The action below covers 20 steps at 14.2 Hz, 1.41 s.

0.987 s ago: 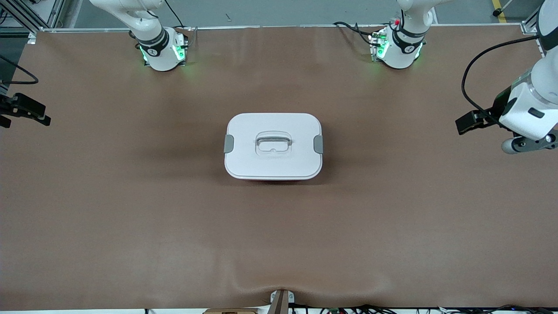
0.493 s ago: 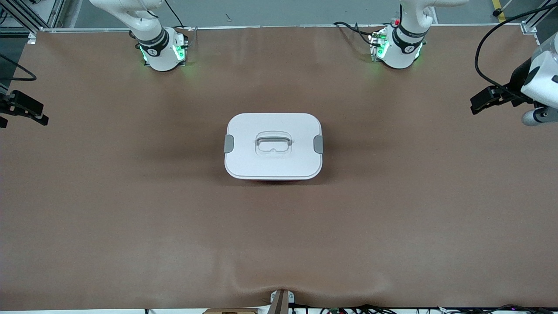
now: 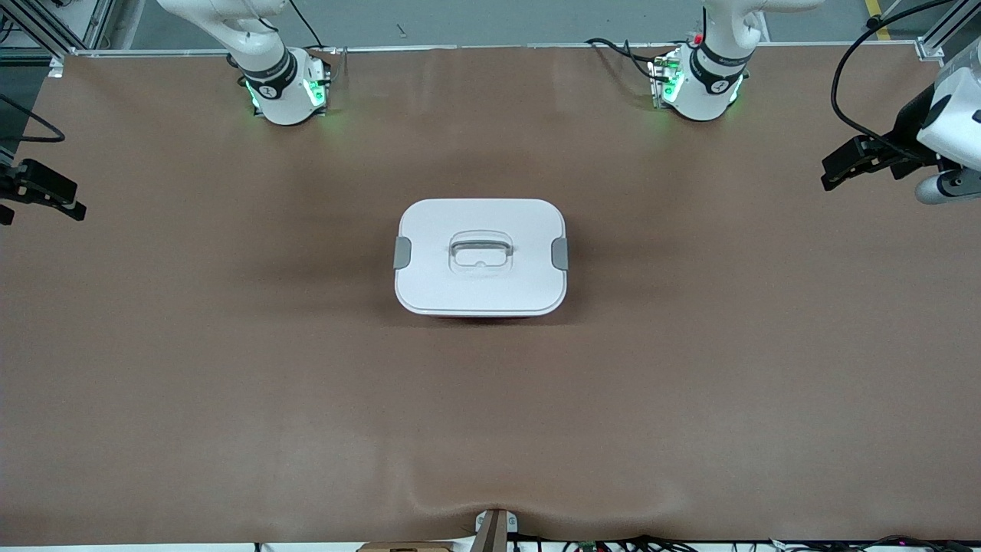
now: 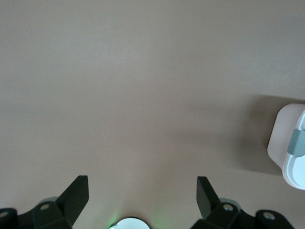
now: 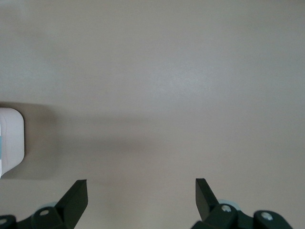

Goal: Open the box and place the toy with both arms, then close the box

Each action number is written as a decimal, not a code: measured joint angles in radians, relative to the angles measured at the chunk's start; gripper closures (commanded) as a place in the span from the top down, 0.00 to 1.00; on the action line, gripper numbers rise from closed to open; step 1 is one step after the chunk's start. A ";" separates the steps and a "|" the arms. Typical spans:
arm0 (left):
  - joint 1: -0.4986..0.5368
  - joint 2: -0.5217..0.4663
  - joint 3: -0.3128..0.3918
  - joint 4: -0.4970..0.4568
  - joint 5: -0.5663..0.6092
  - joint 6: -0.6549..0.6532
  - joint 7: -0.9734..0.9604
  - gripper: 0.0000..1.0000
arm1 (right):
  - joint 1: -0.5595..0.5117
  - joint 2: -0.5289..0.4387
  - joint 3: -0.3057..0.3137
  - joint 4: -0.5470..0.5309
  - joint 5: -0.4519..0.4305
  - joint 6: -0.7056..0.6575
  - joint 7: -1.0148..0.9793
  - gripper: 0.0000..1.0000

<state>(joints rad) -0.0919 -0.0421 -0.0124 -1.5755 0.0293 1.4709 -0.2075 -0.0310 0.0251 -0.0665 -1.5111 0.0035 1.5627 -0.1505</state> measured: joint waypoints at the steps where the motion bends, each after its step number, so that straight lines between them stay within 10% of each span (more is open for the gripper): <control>1: 0.000 0.000 0.000 0.000 0.000 0.000 0.039 1.00 | 0.000 0.000 0.000 0.000 0.000 0.000 0.004 1.00; 20: -0.002 -0.001 -0.023 0.028 -0.001 0.002 0.131 1.00 | 0.033 0.005 0.002 0.009 0.001 -0.001 0.052 1.00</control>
<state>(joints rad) -0.0941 -0.0427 -0.0355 -1.5478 0.0287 1.4726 -0.0761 0.0020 0.0299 -0.0640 -1.5021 0.0043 1.5618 -0.0982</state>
